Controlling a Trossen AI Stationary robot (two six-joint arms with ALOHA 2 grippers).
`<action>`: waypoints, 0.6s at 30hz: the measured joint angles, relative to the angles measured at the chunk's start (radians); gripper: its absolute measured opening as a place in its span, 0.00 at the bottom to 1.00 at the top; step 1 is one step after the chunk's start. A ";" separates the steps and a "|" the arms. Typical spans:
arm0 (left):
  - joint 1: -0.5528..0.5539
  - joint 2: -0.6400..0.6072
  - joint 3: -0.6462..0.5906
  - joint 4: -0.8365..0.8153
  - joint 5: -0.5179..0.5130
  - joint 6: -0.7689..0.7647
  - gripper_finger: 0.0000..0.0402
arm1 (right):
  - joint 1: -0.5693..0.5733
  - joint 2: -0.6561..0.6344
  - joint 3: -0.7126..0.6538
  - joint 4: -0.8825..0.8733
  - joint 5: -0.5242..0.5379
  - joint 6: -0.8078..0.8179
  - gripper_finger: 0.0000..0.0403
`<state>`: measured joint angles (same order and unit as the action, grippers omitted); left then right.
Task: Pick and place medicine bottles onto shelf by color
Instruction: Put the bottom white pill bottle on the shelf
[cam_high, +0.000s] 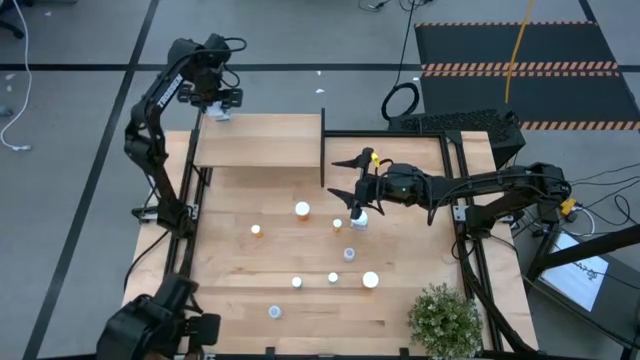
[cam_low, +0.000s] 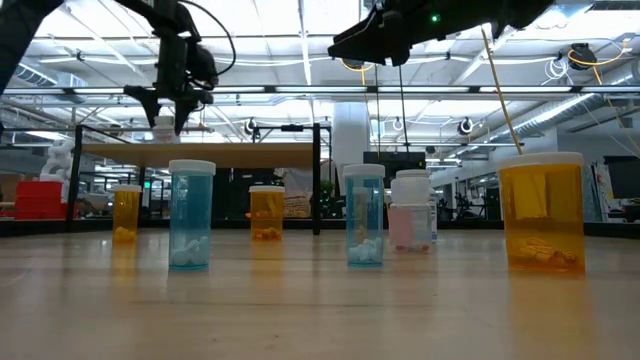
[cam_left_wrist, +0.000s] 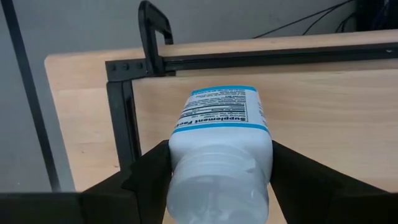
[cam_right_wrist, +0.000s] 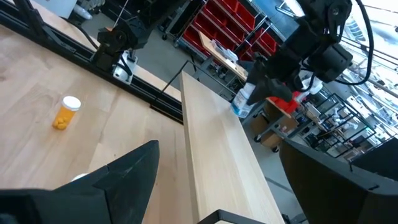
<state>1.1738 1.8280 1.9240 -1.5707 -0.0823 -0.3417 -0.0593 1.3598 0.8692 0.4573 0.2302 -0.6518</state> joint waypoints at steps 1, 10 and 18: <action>0.001 0.004 0.000 0.000 0.000 -0.001 0.59 | 0.000 0.000 0.000 -0.001 0.000 0.000 0.82; 0.023 0.013 -0.021 0.001 -0.007 -0.005 0.59 | 0.000 0.000 0.000 -0.007 0.000 0.000 0.82; 0.023 0.008 -0.049 0.002 -0.024 0.034 0.59 | 0.000 0.000 0.000 -0.007 0.000 0.000 0.82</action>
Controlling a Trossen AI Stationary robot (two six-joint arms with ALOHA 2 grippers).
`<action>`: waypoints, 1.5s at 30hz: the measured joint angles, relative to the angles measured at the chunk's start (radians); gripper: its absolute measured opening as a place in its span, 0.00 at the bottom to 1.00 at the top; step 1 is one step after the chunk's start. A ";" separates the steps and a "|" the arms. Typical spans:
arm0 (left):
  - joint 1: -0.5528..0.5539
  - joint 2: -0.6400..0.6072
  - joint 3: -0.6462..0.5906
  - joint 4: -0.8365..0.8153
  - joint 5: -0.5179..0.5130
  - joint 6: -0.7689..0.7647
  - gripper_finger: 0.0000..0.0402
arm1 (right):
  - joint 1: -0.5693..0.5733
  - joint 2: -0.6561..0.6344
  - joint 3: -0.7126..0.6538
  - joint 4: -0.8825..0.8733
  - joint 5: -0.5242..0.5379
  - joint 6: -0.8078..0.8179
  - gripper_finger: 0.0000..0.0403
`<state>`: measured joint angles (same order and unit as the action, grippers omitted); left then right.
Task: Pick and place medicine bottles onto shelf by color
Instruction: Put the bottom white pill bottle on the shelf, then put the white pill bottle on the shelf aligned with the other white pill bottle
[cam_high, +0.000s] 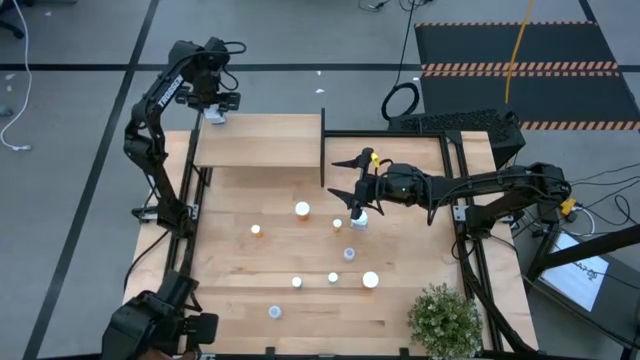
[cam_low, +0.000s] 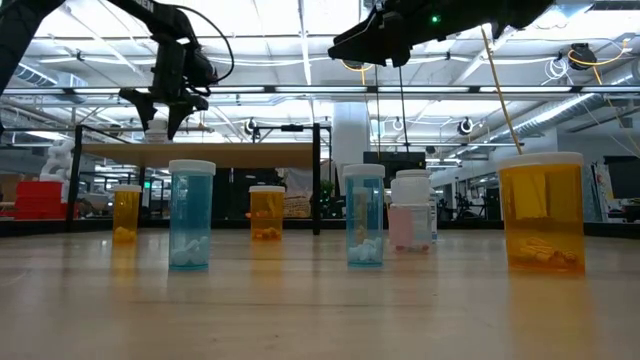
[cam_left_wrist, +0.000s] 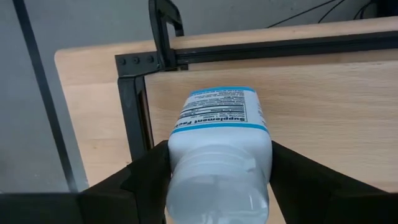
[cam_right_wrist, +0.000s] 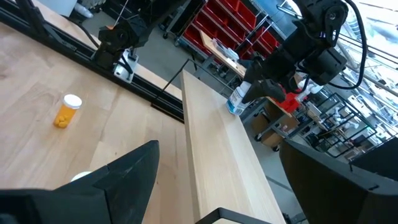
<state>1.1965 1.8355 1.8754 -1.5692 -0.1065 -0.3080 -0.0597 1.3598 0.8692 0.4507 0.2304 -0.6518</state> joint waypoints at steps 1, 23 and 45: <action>0.000 0.000 0.000 0.000 -0.002 0.000 0.59 | 0.000 0.000 0.000 0.000 0.000 0.000 0.82; -0.009 0.005 -0.007 0.056 -0.037 0.044 0.76 | 0.000 0.000 0.000 0.000 0.000 0.000 0.82; -0.055 -0.094 -0.006 0.129 -0.104 0.033 0.77 | 0.000 0.000 0.000 0.000 0.000 0.004 0.82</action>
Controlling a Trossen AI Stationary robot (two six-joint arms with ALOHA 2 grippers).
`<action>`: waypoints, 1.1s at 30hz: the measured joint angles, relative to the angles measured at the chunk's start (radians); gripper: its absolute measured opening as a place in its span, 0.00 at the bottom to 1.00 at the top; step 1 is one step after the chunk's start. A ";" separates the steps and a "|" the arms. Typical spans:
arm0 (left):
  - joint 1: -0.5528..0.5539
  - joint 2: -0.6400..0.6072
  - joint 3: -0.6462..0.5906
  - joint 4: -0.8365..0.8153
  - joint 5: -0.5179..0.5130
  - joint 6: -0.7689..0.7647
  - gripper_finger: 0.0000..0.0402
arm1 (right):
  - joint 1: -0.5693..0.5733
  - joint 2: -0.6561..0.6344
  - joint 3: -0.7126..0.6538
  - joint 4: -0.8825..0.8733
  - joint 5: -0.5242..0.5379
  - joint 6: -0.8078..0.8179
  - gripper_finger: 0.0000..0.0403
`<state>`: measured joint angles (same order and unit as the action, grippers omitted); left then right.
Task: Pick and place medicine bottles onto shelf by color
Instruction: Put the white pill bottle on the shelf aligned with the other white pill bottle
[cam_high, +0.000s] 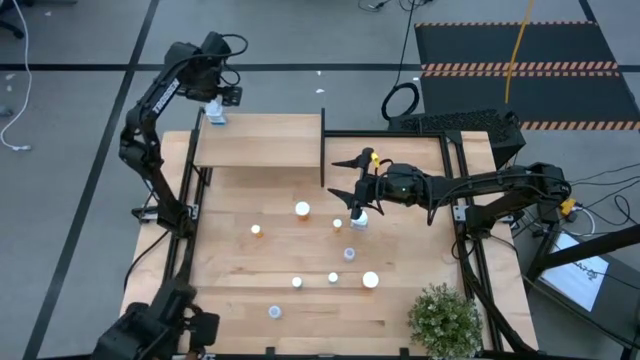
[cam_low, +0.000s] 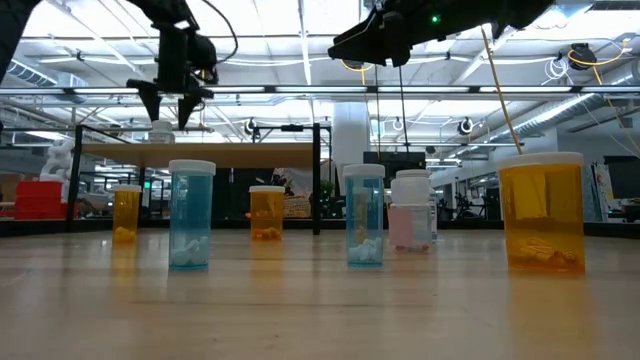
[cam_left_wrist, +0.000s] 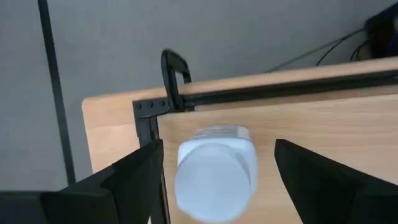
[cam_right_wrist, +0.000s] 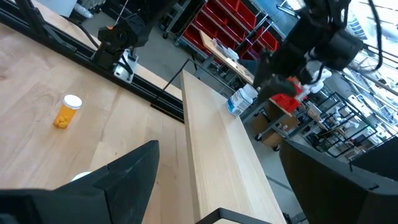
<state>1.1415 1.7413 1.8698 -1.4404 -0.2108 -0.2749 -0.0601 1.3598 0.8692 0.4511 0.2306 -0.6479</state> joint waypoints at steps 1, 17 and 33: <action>-0.005 -0.018 0.000 0.003 0.000 0.000 0.77 | 0.000 0.000 0.000 0.000 0.000 0.000 0.82; -0.429 -0.369 0.002 0.147 -0.089 0.075 0.69 | -0.029 0.000 0.000 -0.022 0.001 0.053 0.82; -1.117 -0.620 -0.574 0.693 -0.253 0.105 0.50 | -0.029 0.000 0.000 -0.026 -0.063 0.271 0.82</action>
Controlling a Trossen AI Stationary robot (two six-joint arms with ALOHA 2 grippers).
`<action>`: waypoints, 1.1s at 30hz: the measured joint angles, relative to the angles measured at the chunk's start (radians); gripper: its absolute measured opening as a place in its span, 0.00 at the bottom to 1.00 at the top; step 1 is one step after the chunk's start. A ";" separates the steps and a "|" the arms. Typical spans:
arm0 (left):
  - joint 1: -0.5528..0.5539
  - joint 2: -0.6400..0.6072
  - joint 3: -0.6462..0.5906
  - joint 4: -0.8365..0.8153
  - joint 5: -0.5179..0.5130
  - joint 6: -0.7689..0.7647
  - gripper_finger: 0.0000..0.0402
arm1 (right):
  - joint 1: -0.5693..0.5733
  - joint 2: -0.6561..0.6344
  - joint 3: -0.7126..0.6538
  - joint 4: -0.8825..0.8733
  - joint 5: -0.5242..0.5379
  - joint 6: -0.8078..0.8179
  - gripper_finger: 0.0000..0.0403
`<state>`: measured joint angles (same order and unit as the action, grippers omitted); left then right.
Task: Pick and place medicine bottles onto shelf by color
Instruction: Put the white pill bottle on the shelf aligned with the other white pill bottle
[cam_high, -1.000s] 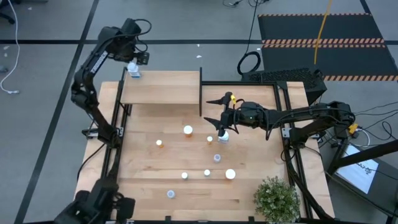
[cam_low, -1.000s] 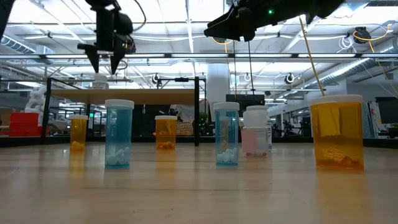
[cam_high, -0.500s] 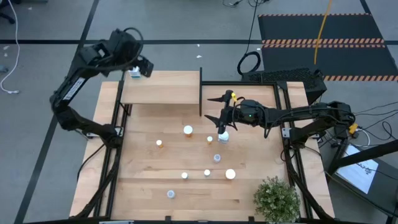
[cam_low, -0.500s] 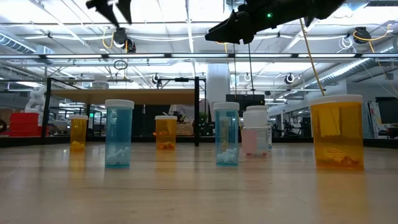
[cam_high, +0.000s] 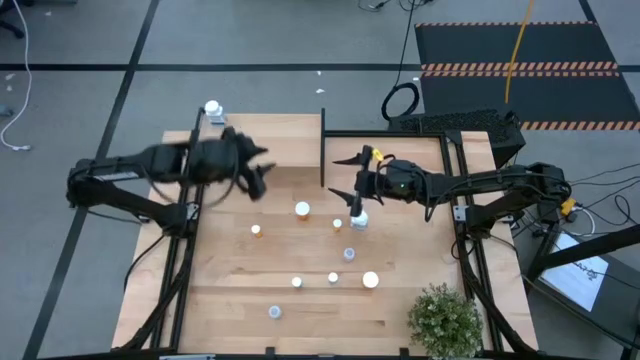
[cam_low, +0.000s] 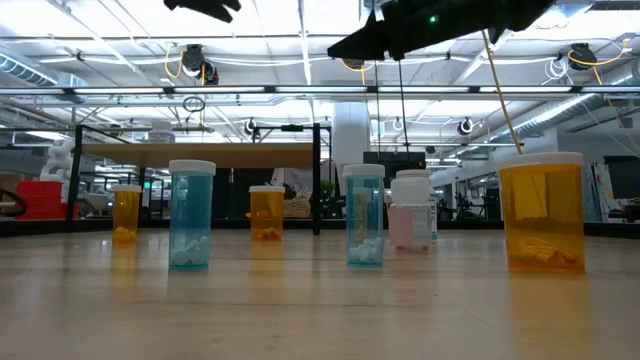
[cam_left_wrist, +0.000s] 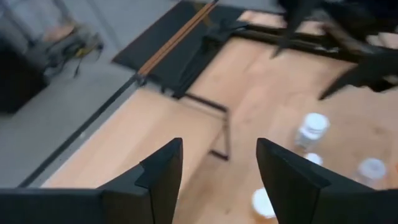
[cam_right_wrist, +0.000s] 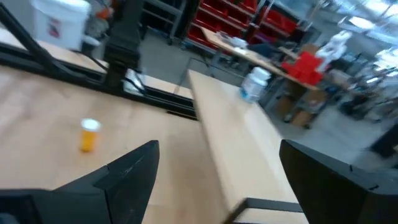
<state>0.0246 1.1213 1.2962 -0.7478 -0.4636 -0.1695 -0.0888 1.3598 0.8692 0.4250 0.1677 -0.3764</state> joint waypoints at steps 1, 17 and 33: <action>-0.033 -0.007 -0.029 0.038 -0.010 0.007 0.50 | 0.003 0.000 0.000 -0.003 -0.013 0.022 0.82; -0.284 -0.006 -0.166 0.170 -0.034 0.093 0.50 | 0.234 0.000 0.000 -0.098 0.061 0.229 0.82; -0.328 -0.006 -0.166 0.168 -0.034 0.088 0.50 | 0.340 0.000 0.000 -0.348 0.194 0.482 0.82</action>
<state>-0.3038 1.1149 1.1298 -0.5803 -0.4976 -0.0817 0.2508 1.3598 0.8696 0.0766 0.3622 0.1057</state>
